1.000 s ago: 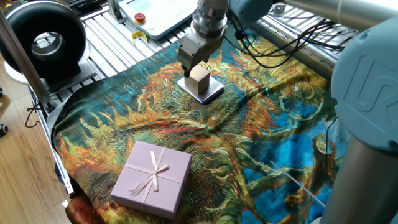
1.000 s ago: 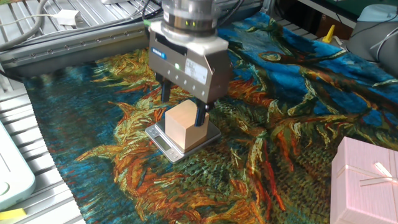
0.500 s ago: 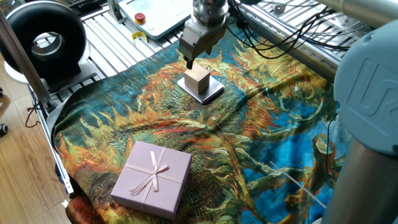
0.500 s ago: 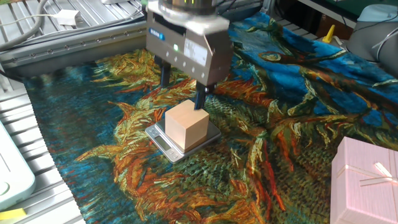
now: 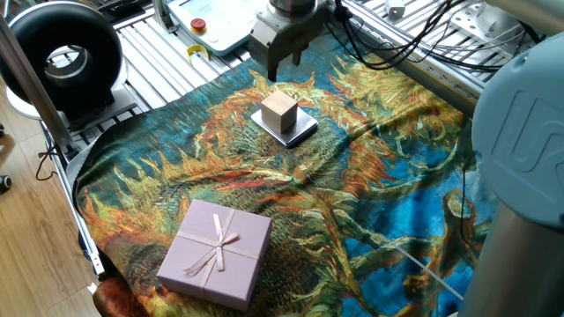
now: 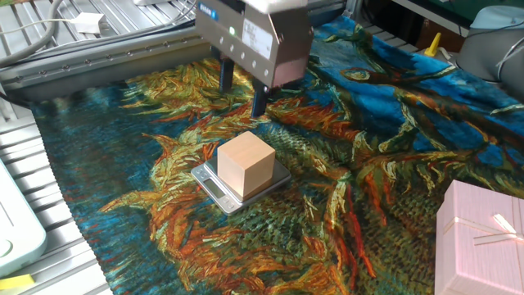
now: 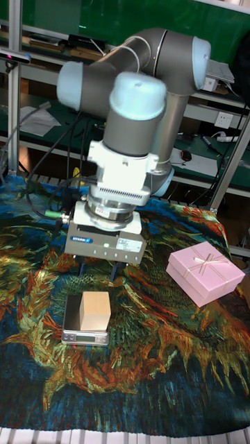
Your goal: Place the block on the scale
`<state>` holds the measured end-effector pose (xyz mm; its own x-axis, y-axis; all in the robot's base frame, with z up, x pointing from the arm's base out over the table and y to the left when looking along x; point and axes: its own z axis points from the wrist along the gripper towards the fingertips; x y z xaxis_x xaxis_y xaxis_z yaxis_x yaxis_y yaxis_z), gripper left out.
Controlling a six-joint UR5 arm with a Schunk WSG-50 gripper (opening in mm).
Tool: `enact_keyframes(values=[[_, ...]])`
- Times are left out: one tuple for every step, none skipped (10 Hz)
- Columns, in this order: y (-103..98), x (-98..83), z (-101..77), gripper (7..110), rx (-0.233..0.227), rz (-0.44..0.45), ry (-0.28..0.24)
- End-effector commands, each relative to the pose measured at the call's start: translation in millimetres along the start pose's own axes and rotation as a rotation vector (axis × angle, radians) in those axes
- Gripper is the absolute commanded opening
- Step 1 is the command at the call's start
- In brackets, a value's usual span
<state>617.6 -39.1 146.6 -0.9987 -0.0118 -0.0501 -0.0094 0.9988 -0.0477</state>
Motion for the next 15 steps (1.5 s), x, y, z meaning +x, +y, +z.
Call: enact_keyframes(values=[[1.0,3.4,-18.5,7,0.051,0.110,0.031],[3.4,2.8,-21.3,7,0.052,0.134,0.027],[4.9,2.0,-24.2,7,0.056,0.163,0.023],[6.5,1.2,-27.3,7,0.064,0.208,0.019],[10.4,-1.1,-28.6,7,0.060,0.253,0.013],[14.1,-3.2,-27.0,7,0.051,0.290,0.013],[17.0,-4.5,-24.7,7,0.047,0.321,0.014],[15.4,-4.3,-24.7,7,0.065,0.344,0.018],[15.8,-4.7,-24.3,7,0.066,0.357,0.019],[15.9,-6.7,-21.8,7,0.066,0.367,0.019],[16.1,-7.5,-19.3,7,0.072,0.373,0.019],[16.0,-7.8,-17.3,7,0.083,0.374,0.017],[15.1,-8.2,-16.4,7,0.087,0.373,0.016],[12.6,-8.5,-15.2,7,0.095,0.369,0.016],[10.1,-8.0,-14.0,7,0.100,0.364,0.017]])
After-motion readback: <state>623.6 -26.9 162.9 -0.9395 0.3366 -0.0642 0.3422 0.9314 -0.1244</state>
